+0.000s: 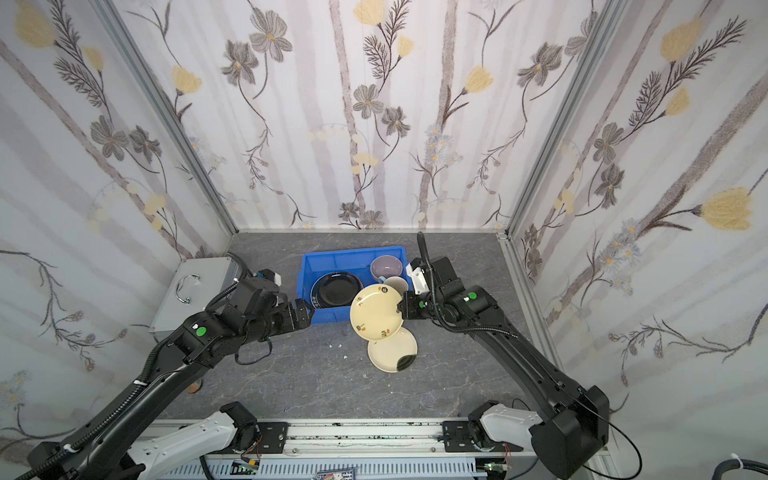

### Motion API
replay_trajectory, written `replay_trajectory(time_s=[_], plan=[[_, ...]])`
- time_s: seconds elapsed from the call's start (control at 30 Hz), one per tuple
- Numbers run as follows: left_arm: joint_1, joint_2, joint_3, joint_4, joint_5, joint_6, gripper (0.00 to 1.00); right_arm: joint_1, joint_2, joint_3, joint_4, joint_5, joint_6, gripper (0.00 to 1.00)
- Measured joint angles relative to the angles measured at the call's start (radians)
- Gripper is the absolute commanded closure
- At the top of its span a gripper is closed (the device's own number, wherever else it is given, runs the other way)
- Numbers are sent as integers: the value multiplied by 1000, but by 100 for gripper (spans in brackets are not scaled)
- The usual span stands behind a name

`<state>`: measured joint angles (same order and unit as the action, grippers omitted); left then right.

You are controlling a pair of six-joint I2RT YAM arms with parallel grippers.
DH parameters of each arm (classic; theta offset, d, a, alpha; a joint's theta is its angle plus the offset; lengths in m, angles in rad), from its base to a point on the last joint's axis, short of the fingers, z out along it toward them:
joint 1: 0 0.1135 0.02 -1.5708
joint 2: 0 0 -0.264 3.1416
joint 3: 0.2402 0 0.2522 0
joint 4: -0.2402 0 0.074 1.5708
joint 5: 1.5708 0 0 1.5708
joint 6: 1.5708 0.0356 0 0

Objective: Place the mixed dishes into the plastic bin
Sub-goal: 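Lift the top cream plate and carry it over the bin with both grippers, then lower the calligraphy cream plate onto the plates in the bin with both grippers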

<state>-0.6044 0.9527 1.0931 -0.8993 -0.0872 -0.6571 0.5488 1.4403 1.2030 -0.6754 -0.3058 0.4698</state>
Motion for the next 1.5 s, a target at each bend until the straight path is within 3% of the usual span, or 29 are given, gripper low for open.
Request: replay_trajectory(time_s=[0.17,0.37,0.57,0.83,1.17,1.23,1.3,1.5], plan=[[146,7,5,-32,33,57,0,13,267,253,-5,-3,-23,92],[329,143,49,20,146,135,0,20,591,615,-69,-14,-63,92],[430,277,96,104,241,187,0,21,879,904,-140,-37,-90,92],[473,421,159,165,319,213,0,18,1061,978,-172,-63,-93,91],[478,470,198,171,353,229,0,13,1105,983,-159,-105,-86,89],[478,471,198,170,355,231,0,14,1107,983,-156,-109,-85,82],[478,470,197,170,360,231,0,14,1108,983,-153,-116,-85,68],[478,452,174,169,369,230,0,15,1108,983,-135,-130,-85,46]])
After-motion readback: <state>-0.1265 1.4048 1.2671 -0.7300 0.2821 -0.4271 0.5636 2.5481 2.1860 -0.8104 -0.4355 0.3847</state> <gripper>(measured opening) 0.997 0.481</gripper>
